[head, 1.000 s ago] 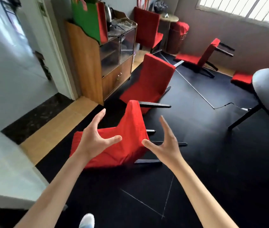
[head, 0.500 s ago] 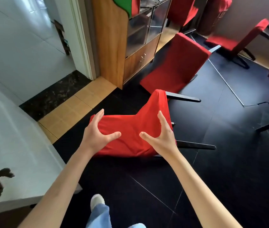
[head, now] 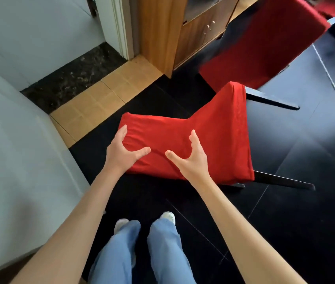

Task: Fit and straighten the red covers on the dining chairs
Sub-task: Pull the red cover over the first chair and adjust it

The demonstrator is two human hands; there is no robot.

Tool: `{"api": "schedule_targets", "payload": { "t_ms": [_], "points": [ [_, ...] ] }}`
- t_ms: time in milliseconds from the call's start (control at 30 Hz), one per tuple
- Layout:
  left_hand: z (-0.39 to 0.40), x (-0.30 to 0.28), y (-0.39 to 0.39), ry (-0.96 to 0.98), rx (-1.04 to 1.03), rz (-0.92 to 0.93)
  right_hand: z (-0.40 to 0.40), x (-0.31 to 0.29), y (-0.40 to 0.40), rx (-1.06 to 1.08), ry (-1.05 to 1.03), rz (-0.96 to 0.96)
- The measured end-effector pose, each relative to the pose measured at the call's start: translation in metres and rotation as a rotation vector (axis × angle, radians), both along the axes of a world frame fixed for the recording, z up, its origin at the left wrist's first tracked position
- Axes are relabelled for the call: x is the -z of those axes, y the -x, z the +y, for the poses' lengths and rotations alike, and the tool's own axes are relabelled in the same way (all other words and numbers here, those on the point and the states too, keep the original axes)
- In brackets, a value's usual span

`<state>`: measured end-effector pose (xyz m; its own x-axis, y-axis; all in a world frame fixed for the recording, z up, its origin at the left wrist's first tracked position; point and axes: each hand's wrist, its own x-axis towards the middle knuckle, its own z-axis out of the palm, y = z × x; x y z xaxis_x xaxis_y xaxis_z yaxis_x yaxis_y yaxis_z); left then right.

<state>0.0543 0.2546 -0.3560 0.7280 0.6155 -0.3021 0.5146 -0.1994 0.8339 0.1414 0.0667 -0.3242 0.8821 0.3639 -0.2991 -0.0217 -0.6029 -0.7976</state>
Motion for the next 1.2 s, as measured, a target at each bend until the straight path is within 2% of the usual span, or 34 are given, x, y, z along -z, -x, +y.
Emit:
{"api": "schedule_targets", "payload": {
  "t_ms": [167, 467, 700, 900, 1067, 1200],
  "points": [
    [0.008, 0.109, -0.005, 0.052, -0.068, 0.036, 0.025, 0.110, -0.005, 0.051, 0.012, 0.068],
    [0.035, 0.336, -0.007, 0.079, -0.234, 0.080, 0.065, 0.346, -0.007, 0.246, 0.078, 0.120],
    [0.038, 0.469, -0.004, 0.047, -0.290, 0.120, 0.067, 0.482, 0.009, 0.462, 0.205, 0.097],
    [0.044, 0.520, -0.003, -0.013, -0.457, 0.167, 0.076, 0.539, 0.018, 0.588, 0.189, 0.230],
    [0.049, 0.539, -0.013, -0.063, -0.521, 0.205, 0.100, 0.554, 0.011, 0.659, 0.229, 0.270],
    [0.040, 0.543, -0.019, -0.022, -0.589, 0.289, 0.104, 0.557, 0.015, 0.672, 0.275, 0.263]
  ]
}}
